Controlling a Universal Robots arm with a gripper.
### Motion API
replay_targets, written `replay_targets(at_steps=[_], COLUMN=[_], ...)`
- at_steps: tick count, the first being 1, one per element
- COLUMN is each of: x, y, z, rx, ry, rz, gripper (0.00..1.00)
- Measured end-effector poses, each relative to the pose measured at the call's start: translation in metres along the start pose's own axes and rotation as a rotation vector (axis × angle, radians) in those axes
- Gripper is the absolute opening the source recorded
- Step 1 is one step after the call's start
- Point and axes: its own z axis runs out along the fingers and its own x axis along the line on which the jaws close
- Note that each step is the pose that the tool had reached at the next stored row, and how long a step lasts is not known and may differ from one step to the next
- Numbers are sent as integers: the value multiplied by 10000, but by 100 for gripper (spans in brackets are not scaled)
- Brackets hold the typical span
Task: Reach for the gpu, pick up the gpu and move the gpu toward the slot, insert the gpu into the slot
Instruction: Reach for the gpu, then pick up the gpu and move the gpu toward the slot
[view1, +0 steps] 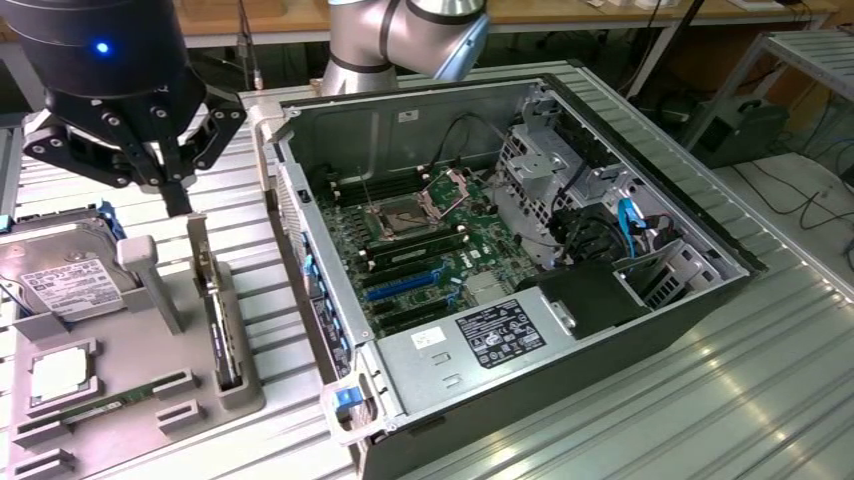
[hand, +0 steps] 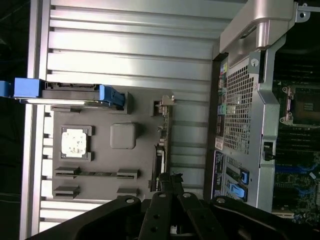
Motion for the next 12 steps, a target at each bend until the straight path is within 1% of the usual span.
replay_targets(at_steps=[5, 12], x=[74, 82], y=[1, 1], z=[-1, -1], rx=[-1, -1], ry=[0, 1], rz=[-3, -3], gripper=[11, 11])
